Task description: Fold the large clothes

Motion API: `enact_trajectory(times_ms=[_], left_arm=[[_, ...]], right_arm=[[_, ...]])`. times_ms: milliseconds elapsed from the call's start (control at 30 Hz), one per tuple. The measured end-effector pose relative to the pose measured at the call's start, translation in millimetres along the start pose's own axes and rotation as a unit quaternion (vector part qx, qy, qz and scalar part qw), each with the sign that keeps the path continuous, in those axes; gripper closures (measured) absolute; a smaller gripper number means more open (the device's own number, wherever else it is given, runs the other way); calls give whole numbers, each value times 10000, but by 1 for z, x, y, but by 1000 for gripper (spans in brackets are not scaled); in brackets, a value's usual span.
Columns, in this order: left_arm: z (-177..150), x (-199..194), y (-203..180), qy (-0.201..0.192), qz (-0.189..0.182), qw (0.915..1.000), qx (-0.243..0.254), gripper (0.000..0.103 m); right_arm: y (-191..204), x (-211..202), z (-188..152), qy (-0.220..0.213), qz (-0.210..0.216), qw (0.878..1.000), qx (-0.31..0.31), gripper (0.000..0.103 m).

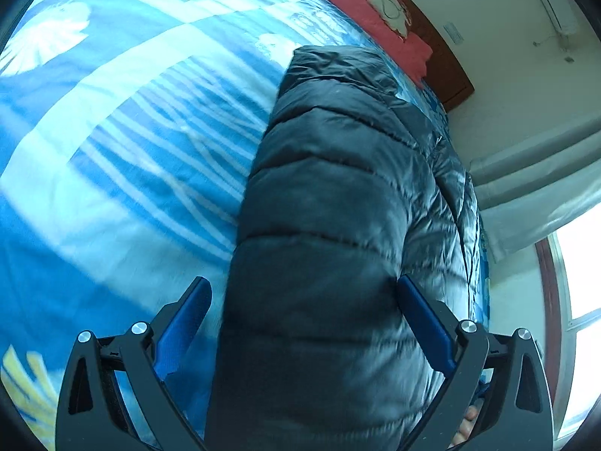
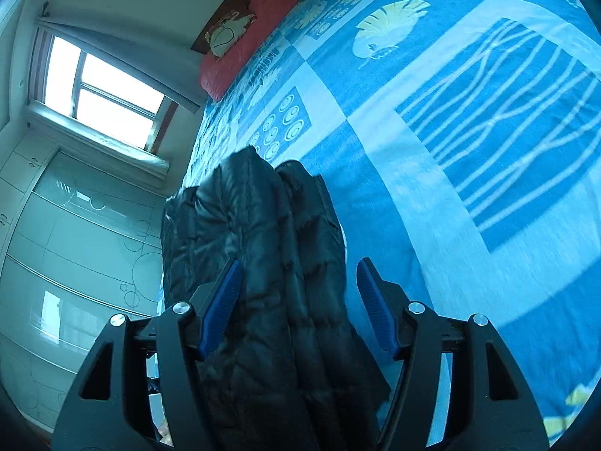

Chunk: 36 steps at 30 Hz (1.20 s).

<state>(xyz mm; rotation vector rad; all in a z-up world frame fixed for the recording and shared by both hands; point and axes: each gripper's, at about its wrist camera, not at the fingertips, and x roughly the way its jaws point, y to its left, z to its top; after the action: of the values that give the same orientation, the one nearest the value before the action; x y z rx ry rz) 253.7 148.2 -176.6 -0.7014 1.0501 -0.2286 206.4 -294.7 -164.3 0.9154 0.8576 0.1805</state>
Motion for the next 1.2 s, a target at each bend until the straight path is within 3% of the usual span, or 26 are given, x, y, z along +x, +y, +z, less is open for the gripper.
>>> enact_trajectory(times_ms=[133, 300, 400, 567, 700, 900, 967, 1200], left_arm=[[-18, -19, -2, -102, 186, 9997, 107, 5], [-49, -46, -17, -314, 574, 9959, 623, 5], [-71, -59, -21, -480, 816, 9913, 912, 5], [-103, -80, -24, -643, 1095, 9858, 1095, 5], [-116, -97, -32, -949, 1310, 9791, 1232, 5], [-142, -120, -49, -1349, 1807, 9578, 1780, 5], [-147, -125, -55, -1411, 1977, 9513, 1900, 5], [-167, -154, -69, -1656, 1866, 9490, 1925, 5]], right_arm=[[0, -23, -18, -100, -412, 9989, -193, 39], [6, -48, -44, -205, -897, 9936, -650, 39], [15, -67, -68, -341, -1320, 9846, -1096, 30], [33, -85, -98, -590, -1787, 9663, -1756, 29], [49, -103, -121, -868, -1926, 9539, -2130, 23], [75, -119, -142, -1113, -1999, 9385, -2585, 21], [84, -126, -148, -1206, -1982, 9348, -2690, 16], [112, -140, -166, -1403, -1920, 9226, -3038, 12]])
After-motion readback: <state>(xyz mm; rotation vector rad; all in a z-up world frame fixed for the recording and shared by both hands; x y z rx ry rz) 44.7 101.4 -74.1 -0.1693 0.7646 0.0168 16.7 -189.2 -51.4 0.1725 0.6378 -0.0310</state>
